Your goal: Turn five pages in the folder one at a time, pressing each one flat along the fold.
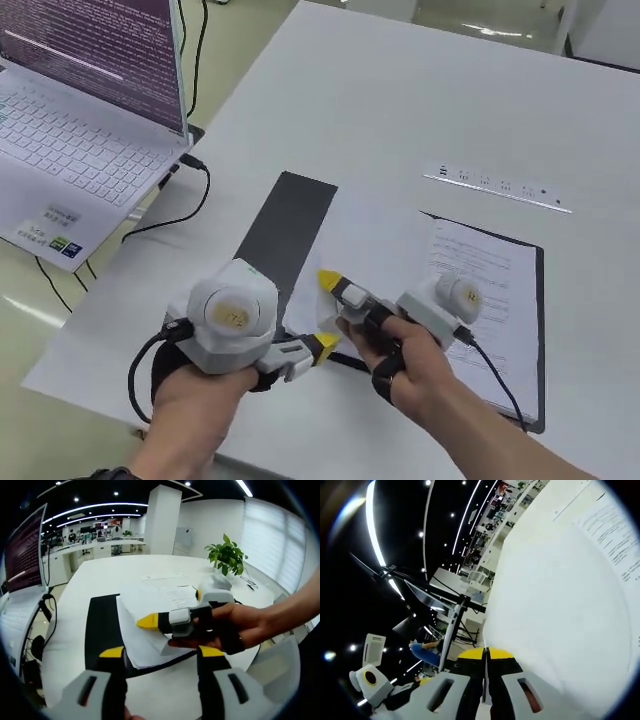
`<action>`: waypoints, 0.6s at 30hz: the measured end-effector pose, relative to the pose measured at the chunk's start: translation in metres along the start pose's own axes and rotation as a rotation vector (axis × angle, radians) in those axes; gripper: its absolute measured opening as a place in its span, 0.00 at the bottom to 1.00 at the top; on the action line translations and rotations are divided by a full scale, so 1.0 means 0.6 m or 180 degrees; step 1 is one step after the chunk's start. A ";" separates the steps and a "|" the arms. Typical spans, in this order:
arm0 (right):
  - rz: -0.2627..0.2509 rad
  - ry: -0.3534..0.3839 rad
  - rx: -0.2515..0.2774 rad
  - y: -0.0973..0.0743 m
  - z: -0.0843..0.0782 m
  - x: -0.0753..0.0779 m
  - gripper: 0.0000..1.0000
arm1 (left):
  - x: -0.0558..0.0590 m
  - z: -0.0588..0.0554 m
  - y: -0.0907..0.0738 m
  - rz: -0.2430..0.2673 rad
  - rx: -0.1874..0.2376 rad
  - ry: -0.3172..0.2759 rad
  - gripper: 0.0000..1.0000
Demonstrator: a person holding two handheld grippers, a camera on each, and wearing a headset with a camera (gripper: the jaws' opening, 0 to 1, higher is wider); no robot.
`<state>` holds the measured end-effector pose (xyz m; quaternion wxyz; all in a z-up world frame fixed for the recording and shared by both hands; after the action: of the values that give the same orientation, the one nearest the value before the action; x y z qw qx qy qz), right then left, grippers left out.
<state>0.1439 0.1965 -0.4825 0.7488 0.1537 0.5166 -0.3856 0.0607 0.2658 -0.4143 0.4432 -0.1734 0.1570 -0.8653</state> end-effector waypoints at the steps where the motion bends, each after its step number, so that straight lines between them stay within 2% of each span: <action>1: -0.0020 -0.0001 -0.0011 0.002 -0.002 0.002 0.00 | -0.002 0.000 -0.001 0.0008 0.0004 -0.0009 0.56; 3: -0.0070 -0.0004 -0.0032 0.004 -0.008 0.002 0.00 | -0.006 -0.002 -0.002 0.0029 0.0007 -0.0028 0.56; 18: -0.0456 -0.0031 -0.0203 0.031 -0.042 0.061 0.00 | -0.019 -0.003 -0.004 0.0093 0.0029 -0.0119 0.55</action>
<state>0.1472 0.2090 -0.5288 0.7263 0.0905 0.5347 -0.4224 0.0646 0.2769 -0.4167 0.4595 -0.1853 0.1473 -0.8561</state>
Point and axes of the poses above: the centre of the closed fingertips' face, and the gripper's own axes: y roughly forward along the fingers, x roughly to its right, z roughly out of its top, the point moved 5 cm from there along -y, roughly backward along the fingers, and after that the axes turned 9 degrees about x, right-handed, at the moved point
